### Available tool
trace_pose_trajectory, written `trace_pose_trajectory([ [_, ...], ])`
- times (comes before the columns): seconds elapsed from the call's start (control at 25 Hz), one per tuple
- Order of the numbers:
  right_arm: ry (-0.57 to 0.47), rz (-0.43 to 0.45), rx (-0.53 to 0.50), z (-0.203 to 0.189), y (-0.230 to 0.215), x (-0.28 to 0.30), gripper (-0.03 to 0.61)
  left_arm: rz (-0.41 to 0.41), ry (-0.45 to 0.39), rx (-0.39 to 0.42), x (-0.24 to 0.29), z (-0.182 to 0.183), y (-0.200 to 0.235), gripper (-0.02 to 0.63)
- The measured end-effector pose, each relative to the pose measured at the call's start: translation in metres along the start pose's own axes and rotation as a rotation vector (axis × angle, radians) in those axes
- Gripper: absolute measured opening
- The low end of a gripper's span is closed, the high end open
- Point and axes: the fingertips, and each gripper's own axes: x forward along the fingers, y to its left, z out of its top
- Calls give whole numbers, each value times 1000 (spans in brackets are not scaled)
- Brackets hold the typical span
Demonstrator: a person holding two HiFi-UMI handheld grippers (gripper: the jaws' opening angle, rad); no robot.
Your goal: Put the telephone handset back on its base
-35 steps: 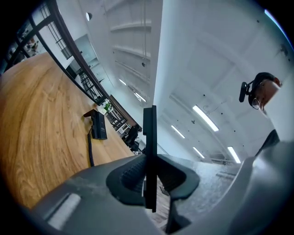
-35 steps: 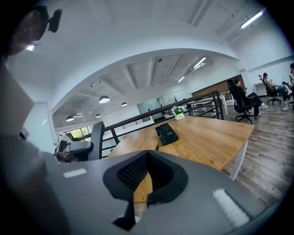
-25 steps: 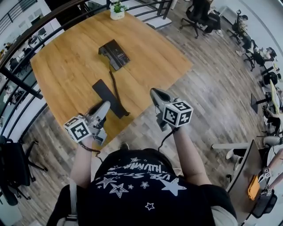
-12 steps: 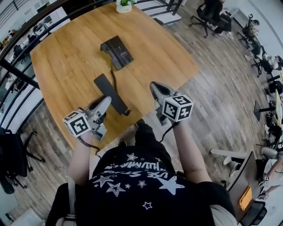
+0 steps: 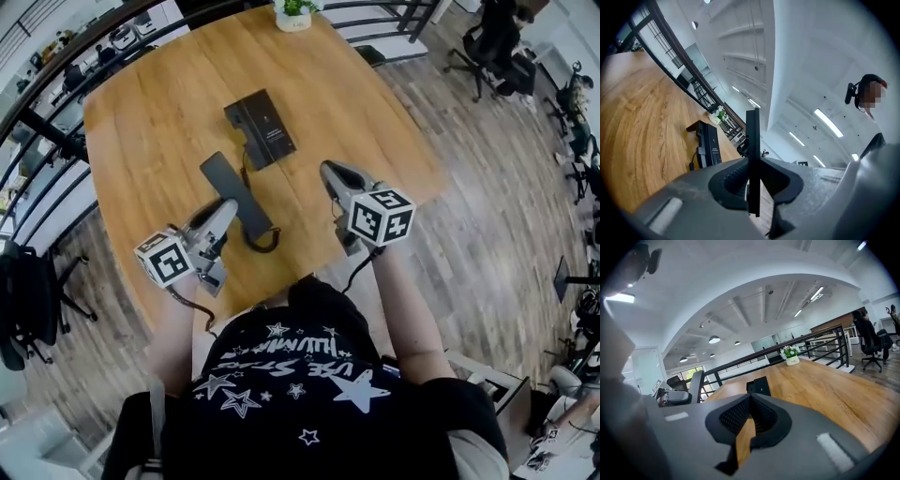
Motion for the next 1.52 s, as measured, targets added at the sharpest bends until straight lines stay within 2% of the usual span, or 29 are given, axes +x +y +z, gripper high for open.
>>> trace_pose_trajectory([
  [0.12,26,33,7,10,-26,22,-2,21,0,-3,27,7,9,75],
  [0.36,29,105,-19,14,-13,38,-2,58,23,68,24,4,12,75],
  [0.84,89,194,-22,19,-28,96,-2,85,53,69,56,18,47,75],
  [1.36,156,181,-7,19,-56,152,-2,90,87,40,82,45,115,75],
  [1.52,175,164,7,13,-62,163,-2,84,128,35,87,44,133,75],
])
